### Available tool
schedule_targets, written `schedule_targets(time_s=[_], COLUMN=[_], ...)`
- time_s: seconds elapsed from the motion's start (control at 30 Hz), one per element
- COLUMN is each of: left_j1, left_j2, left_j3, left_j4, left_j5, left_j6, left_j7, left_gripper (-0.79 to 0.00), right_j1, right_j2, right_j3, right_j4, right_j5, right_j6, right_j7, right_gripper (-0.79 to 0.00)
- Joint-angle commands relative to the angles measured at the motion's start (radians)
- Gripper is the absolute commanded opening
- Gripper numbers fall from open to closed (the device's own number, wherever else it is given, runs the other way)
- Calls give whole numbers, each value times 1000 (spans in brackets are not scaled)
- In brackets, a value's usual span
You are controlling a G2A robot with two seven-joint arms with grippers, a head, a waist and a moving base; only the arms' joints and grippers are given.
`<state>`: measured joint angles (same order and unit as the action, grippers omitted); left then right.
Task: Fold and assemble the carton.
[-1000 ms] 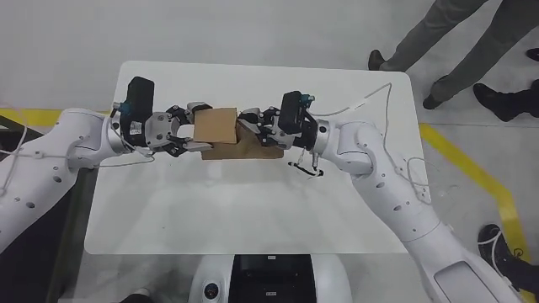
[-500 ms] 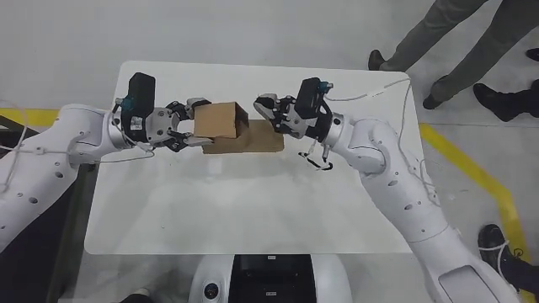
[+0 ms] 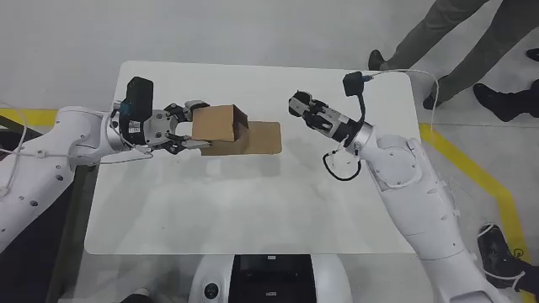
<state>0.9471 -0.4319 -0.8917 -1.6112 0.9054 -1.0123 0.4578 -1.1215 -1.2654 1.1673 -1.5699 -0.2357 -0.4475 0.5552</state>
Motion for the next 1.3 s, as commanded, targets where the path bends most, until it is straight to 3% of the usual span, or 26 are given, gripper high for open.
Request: schedule_targets(time_s=[0.0,0.47,0.6,0.8,0.9,1.03,1.27], left_j1=[4,13,12,12,12,7,-3], left_j2=[1,2,3,3,3,1,-4], left_j3=[-4,-16,-16,-18,-17,-14,3], left_j4=[1,-7,-12,-15,-17,-17,-19], left_j5=[9,76,81,89,94,98,94], left_j6=[0,0,0,0,0,0,0], left_j7=[15,66,68,76,79,80,63], left_gripper=[-514,-514,-514,-514,-511,-511,-511], right_j1=[-10,-16,-25,-2,16,36,59], right_j2=[4,7,8,12,10,1,-21], right_j3=[16,21,32,35,-1,-46,-105], right_j4=[-12,-17,15,90,121,153,167], right_j5=[41,44,149,343,404,476,605], right_j6=[33,53,161,332,360,347,280], right_j7=[36,61,102,315,441,487,448], right_gripper=[-785,-785,-785,-785,-785,-785,-785])
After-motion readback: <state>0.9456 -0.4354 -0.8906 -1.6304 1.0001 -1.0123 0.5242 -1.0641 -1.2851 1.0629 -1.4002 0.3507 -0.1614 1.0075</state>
